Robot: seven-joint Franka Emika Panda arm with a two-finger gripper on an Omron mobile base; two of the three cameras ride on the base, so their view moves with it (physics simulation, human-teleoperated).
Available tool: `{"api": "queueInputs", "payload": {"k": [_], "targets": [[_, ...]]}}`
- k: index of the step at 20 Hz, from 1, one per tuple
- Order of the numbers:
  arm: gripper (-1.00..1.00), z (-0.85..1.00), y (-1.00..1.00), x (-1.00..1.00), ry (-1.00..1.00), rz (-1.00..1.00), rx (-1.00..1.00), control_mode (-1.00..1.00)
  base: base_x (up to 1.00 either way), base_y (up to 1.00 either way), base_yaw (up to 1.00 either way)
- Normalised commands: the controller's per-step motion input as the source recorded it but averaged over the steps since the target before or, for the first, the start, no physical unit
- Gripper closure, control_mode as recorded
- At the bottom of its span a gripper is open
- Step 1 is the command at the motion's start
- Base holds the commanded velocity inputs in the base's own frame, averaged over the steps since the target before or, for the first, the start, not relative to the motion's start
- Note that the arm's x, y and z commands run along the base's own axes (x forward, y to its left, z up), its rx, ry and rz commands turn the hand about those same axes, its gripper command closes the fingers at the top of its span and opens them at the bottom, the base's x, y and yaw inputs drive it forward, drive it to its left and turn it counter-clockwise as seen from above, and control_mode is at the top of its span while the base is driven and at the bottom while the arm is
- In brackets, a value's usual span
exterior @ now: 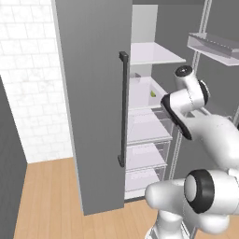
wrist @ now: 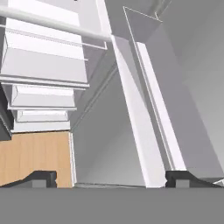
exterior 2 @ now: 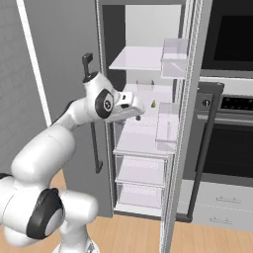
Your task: Grab a lemon wedge from the fridge and one ice cube from the ice bowl, and put them in the glass of lemonade.
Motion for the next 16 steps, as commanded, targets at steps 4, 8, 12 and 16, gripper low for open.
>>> {"api": "queueInputs", "payload": {"k": [4, 8, 12, 16], "targets": [[-1.00, 0.70, 0.65, -0.72, 0.00, 0.33, 0.34, -1.00, 0.00, 0.00, 0.00], [-1.00, 0.72, 0.40, -1.00, 0.00, 0.27, 0.21, -1.00, 0.00, 0.00, 0.00], [-1.00, 0.18, 0.14, -1.00, 0.00, 0.24, 0.18, -1.00, 0.00, 0.00, 0.00], [-1.00, 0.00, 0.19, -1.00, 0.00, 0.25, 0.11, -1.00, 0.00, 0.00, 0.00]]}}
